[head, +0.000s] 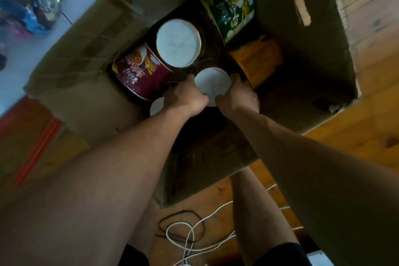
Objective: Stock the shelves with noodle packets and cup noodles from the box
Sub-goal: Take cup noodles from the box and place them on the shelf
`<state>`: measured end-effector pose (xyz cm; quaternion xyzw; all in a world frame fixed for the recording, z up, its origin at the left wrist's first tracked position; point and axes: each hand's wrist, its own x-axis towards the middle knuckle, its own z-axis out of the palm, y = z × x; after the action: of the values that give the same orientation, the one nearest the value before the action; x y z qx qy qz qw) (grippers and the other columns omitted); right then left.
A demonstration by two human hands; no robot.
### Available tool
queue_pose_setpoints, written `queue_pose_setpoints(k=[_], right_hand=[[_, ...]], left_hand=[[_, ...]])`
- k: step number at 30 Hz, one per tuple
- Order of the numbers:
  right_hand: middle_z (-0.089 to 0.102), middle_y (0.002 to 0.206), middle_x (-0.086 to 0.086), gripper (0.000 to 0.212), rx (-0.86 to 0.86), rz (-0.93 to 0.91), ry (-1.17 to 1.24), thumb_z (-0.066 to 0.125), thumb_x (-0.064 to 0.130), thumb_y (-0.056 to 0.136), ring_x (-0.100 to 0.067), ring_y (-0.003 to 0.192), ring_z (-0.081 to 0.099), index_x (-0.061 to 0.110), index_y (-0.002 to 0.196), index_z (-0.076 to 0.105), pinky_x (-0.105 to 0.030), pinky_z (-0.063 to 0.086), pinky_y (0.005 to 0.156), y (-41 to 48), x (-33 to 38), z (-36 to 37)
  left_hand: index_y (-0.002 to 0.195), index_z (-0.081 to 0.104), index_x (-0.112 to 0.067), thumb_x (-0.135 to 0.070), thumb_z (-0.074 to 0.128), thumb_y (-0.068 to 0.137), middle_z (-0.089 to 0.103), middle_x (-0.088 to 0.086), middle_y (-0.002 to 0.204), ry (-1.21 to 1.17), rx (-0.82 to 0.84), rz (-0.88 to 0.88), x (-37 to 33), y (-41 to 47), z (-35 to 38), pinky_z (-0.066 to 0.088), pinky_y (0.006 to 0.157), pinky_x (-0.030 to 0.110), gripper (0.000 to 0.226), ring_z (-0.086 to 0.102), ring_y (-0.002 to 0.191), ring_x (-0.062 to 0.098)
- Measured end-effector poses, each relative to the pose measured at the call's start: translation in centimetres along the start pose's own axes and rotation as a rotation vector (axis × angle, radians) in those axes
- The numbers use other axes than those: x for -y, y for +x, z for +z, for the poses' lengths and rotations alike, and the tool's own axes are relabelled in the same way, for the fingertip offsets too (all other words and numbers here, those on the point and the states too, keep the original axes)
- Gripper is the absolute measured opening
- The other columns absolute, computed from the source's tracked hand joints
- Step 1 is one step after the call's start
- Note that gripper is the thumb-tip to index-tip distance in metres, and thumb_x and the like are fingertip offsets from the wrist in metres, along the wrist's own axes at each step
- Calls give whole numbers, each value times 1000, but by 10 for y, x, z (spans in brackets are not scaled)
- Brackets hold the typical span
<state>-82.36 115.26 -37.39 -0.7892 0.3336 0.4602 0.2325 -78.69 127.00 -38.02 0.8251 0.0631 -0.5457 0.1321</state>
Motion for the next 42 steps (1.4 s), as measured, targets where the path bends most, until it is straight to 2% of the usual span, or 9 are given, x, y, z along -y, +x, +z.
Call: queue_pose_setpoints(k=[8, 14, 21, 24, 26, 29, 33, 38, 42], right_hand=[[35, 152, -12, 72, 58, 121, 340, 60, 27, 91, -36, 134, 41, 18, 153, 24, -41, 42, 102, 2, 0, 2], [43, 142, -12, 60, 27, 111, 422, 60, 29, 90, -35, 124, 48, 19, 145, 39, -41, 47, 99, -37, -4, -8], [46, 139, -8, 61, 1, 40, 424, 58, 32, 90, -32, 121, 51, 26, 148, 37, -39, 48, 93, -113, 2, -46], [52, 138, -5, 59, 11, -10, 470, 57, 30, 92, -25, 115, 54, 26, 147, 36, -29, 50, 78, -153, 8, -71], [53, 137, -3, 55, 34, -43, 508, 55, 28, 94, -19, 105, 54, 26, 147, 36, -20, 43, 62, -183, 12, -91], [53, 138, -1, 53, 15, -104, 539, 52, 29, 96, -14, 98, 53, 26, 146, 35, -16, 38, 55, -234, 16, -124], [54, 139, 0, 47, -82, -203, 552, 50, 33, 100, -11, 99, 51, 25, 145, 38, -16, 41, 62, -304, 20, -165], [60, 134, 2, 43, -213, -325, 581, 50, 34, 98, -16, 114, 59, 28, 141, 47, -41, 52, 96, -387, 31, -209], [61, 132, 4, 43, -312, -460, 585, 52, 29, 97, -15, 119, 58, 32, 140, 49, -43, 52, 98, -446, 48, -227]], left_hand=[[146, 38, -25, -27, 56, 91, 53, 2, 133, -458, 29, -144, -2, -1, 3, 36, 82, 30, 58, 51, 116, 25], [148, 36, -26, -28, 58, 92, 47, 3, 144, -571, 41, -140, 7, -37, -3, 39, 91, 32, 61, 48, 127, 24], [141, 44, -25, -26, 62, 87, 57, 1, 133, -749, -2, -164, 8, -117, -23, 48, 102, 45, 57, 57, 116, 24], [142, 42, -27, -28, 61, 91, 54, -3, 131, -781, -41, -134, 2, -157, -40, 47, 102, 42, 55, 54, 117, 22], [141, 41, -26, -27, 59, 94, 49, -5, 125, -779, -79, -84, -2, -186, -57, 43, 93, 34, 51, 50, 113, 19], [129, 46, -27, -22, 58, 94, 53, -5, 119, -850, -133, -25, -13, -234, -87, 40, 82, 31, 38, 53, 105, 18], [115, 45, -32, -28, 62, 92, 58, 0, 122, -920, -176, 53, -29, -305, -127, 49, 93, 40, 29, 56, 108, 23], [112, 48, -26, -38, 61, 94, 58, 4, 121, -1035, -279, 143, -39, -386, -166, 50, 97, 47, 25, 58, 111, 25], [112, 52, -17, -42, 57, 97, 61, 2, 103, -1216, -485, 163, -52, -438, -194, 49, 66, 18, 30, 61, 92, 18]])
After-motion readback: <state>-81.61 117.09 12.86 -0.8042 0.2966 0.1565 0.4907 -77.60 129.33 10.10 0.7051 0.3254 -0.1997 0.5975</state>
